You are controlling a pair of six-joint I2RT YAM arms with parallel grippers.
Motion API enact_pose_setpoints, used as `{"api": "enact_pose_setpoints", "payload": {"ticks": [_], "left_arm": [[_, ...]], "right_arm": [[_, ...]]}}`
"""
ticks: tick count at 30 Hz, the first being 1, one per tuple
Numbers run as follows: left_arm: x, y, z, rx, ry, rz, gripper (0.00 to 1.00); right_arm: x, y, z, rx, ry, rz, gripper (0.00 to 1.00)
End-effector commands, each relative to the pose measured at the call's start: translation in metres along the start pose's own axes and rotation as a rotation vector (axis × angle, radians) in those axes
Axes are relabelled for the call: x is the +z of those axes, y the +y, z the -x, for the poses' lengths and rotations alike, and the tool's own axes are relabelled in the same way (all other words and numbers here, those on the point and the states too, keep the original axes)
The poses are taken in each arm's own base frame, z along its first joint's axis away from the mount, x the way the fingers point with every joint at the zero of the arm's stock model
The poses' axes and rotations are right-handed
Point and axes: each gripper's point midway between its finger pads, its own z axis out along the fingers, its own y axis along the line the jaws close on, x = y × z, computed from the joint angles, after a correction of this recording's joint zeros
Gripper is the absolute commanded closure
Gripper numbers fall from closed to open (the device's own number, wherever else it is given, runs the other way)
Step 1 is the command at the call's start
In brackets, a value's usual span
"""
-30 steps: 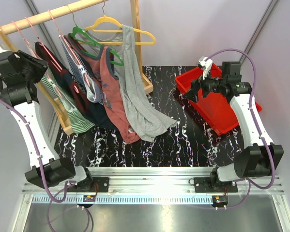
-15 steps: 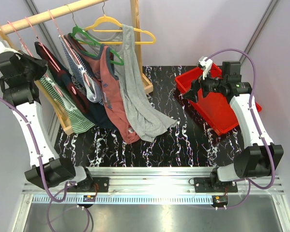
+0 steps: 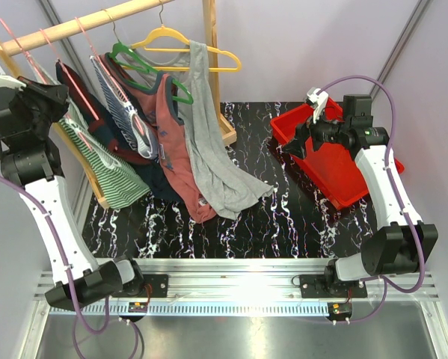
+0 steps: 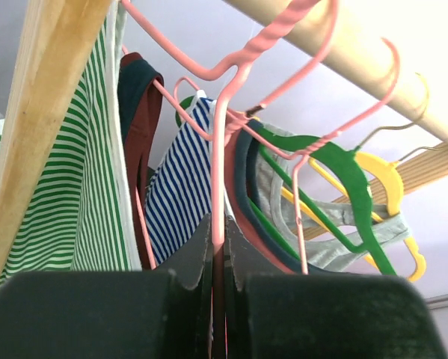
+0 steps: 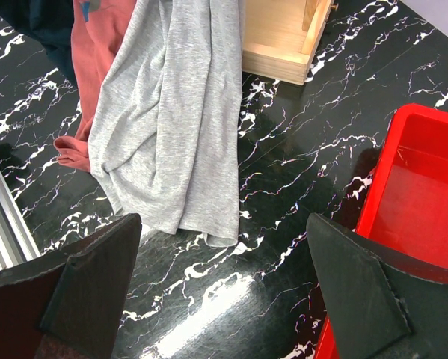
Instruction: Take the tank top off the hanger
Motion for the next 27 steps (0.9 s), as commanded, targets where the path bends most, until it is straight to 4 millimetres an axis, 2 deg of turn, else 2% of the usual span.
{"api": "enact_pose_setpoints", "payload": {"ticks": [1, 7, 18, 27], "left_arm": [[-0.022, -0.038, 0.034, 0.048, -0.138, -0.133, 1.0], [-0.034, -0.03, 0.019, 0.047, -0.118, -0.115, 1.0], [-0.059, -0.03, -0.001, 0.047, -0.074, -0.122, 1.0], [-0.072, -0.01, -0.037, -0.001, 0.025, -0.069, 1.0]], "right_arm": [[-0.008, 0.006, 0.02, -0.046, -0.053, 0.012, 0.0], [-0.008, 0.01, 0.018, -0.049, -0.052, 0.025, 0.0], [-0.008, 0.014, 0.013, -0.06, -0.05, 0.05, 0.0], [-0.005, 0.019, 0.009, -0.055, -0.055, 0.081, 0.0]]}}
